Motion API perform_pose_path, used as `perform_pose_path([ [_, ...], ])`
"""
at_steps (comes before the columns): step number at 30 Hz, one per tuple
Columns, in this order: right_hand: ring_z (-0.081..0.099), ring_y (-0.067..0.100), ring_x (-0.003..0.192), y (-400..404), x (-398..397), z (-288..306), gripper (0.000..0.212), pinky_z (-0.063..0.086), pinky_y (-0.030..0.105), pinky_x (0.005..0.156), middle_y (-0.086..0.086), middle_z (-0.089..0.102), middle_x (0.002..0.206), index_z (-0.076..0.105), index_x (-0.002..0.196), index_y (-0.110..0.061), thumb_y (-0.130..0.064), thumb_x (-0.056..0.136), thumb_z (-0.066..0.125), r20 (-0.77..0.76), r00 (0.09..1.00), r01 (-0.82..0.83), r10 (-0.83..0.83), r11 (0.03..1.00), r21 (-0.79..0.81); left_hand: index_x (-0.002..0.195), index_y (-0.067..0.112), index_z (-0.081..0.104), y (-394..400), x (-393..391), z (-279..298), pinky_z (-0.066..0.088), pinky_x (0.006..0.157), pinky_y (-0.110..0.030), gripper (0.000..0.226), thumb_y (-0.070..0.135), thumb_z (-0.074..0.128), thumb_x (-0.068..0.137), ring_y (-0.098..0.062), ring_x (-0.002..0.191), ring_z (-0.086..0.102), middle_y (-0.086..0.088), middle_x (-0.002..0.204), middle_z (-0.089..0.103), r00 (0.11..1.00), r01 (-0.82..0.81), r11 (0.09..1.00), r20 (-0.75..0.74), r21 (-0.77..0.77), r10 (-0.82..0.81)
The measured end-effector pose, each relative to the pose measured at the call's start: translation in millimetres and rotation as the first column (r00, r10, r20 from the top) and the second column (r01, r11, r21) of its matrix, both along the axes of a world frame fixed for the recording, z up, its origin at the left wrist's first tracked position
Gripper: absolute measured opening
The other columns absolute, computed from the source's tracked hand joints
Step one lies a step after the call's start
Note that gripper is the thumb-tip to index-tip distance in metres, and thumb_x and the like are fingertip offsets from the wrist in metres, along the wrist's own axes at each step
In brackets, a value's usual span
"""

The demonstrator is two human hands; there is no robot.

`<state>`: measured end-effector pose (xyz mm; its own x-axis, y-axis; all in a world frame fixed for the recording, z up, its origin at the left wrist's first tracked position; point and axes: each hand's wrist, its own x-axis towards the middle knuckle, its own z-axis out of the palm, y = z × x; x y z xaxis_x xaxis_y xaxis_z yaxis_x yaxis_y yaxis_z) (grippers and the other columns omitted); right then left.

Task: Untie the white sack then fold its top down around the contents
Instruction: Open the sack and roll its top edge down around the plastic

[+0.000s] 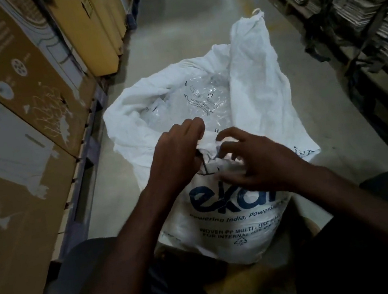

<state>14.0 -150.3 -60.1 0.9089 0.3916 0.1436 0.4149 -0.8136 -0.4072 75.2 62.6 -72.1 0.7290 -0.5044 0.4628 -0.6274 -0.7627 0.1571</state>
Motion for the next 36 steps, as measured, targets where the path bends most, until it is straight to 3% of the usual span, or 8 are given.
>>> perform_pose_path([
  [3, 0.071, 0.007, 0.084, -11.6, 12.1, 10.4, 0.035, 0.057, 0.037, 0.085, -0.016, 0.056, 0.136, 0.057, 0.113, -0.04, -0.064, 0.09, 0.068, -0.072, 0.988, 0.144, -0.135, 0.979, 0.141, 0.132, 0.023, 0.056, -8.1, -2.7, -6.3, 0.052, 0.07, -0.05, 0.06, 0.01, 0.071, 0.075, -0.032, 0.085, 0.06, -0.002, 0.107, 0.06, 0.998, -0.047, 0.999, 0.032, -0.004, 0.047],
  [8, 0.062, 0.023, 0.116, -17.0, 26.6, 5.3, 0.089, 0.054, 0.041, 0.094, -0.001, 0.058, 0.133, 0.052, 0.142, -0.028, -0.072, 0.071, 0.081, -0.211, 0.959, 0.183, -0.189, 0.982, -0.045, 0.152, 0.028, 0.056, -12.0, -0.9, -22.0, 0.054, 0.083, -0.047, 0.074, 0.031, 0.082, 0.083, -0.029, 0.109, 0.069, 0.001, 0.14, 0.065, 0.983, -0.184, 0.982, 0.025, 0.046, 0.183],
  [15, 0.064, 0.033, 0.11, 0.1, 26.7, -25.2, 0.088, 0.037, 0.061, 0.113, 0.007, 0.065, 0.112, 0.042, 0.138, -0.014, -0.061, 0.071, 0.074, 0.108, 0.982, 0.182, -0.156, 0.935, -0.306, 0.162, 0.03, 0.045, -1.6, 0.2, -22.2, 0.047, 0.11, -0.054, 0.089, 0.053, 0.081, 0.084, -0.027, 0.125, 0.061, -0.002, 0.136, 0.061, 0.996, -0.054, 0.991, -0.068, 0.125, 0.063],
  [19, 0.067, 0.035, 0.074, 0.4, 28.6, -28.9, 0.049, 0.048, 0.045, 0.077, 0.005, 0.064, 0.082, 0.049, 0.117, -0.015, -0.036, 0.081, 0.076, 0.309, 0.945, 0.181, -0.106, 0.958, -0.224, 0.169, 0.041, 0.022, 14.9, -5.8, -12.5, 0.019, 0.132, -0.056, 0.106, 0.06, 0.078, 0.081, -0.016, 0.15, 0.044, 0.006, 0.156, 0.049, 0.891, 0.151, 0.983, -0.445, 0.106, -0.089],
  [22, 0.058, 0.034, 0.062, -3.2, 27.8, -26.1, 0.032, 0.034, 0.037, 0.059, 0.005, 0.059, 0.081, 0.056, 0.104, -0.013, -0.018, 0.079, 0.075, 0.428, 0.897, 0.215, -0.109, 0.954, -0.208, 0.137, 0.032, 0.057, 13.8, -6.1, -1.9, 0.052, 0.101, -0.046, 0.063, 0.054, 0.082, 0.084, -0.024, 0.11, 0.069, 0.007, 0.116, 0.071, 0.962, 0.058, 0.997, -0.27, 0.058, -0.04],
  [26, 0.051, 0.032, 0.06, 2.9, 25.4, -26.6, 0.038, 0.027, 0.034, 0.054, 0.009, 0.056, 0.092, 0.059, 0.107, -0.01, -0.01, 0.073, 0.076, 0.468, 0.866, 0.281, -0.174, 0.945, -0.167, 0.107, 0.024, 0.064, 3.5, -7.8, -2.5, 0.049, 0.059, -0.039, 0.03, 0.028, 0.081, 0.083, -0.035, 0.074, 0.068, -0.001, 0.082, 0.066, 0.989, -0.142, 0.99, 0.044, 0.025, 0.141],
  [32, 0.058, 0.026, 0.103, -41.1, 21.5, -16.5, 0.077, 0.049, 0.036, 0.082, -0.002, 0.066, 0.127, 0.059, 0.133, -0.021, -0.072, 0.075, 0.068, 0.008, 0.995, 0.101, -0.103, 0.951, -0.293, 0.098, 0.019, 0.068, 11.0, -5.7, -18.9, 0.045, 0.054, -0.037, 0.041, 0.0, 0.076, 0.063, -0.031, 0.067, 0.057, 0.001, 0.089, 0.062, 0.973, -0.196, 0.981, 0.121, -0.004, 0.195],
  [36, 0.064, 0.036, 0.091, -62.5, 21.2, -19.5, 0.047, 0.043, 0.036, 0.068, 0.009, 0.067, 0.1, 0.059, 0.113, -0.016, -0.045, 0.084, 0.082, 0.054, 0.94, 0.34, -0.338, 0.904, -0.259, 0.11, 0.016, 0.069, 1.1, -6.0, -13.5, 0.05, 0.078, -0.042, 0.045, 0.013, 0.081, 0.066, -0.033, 0.093, 0.065, -0.004, 0.112, 0.068, 0.982, -0.186, 0.982, 0.044, 0.029, 0.185],
])
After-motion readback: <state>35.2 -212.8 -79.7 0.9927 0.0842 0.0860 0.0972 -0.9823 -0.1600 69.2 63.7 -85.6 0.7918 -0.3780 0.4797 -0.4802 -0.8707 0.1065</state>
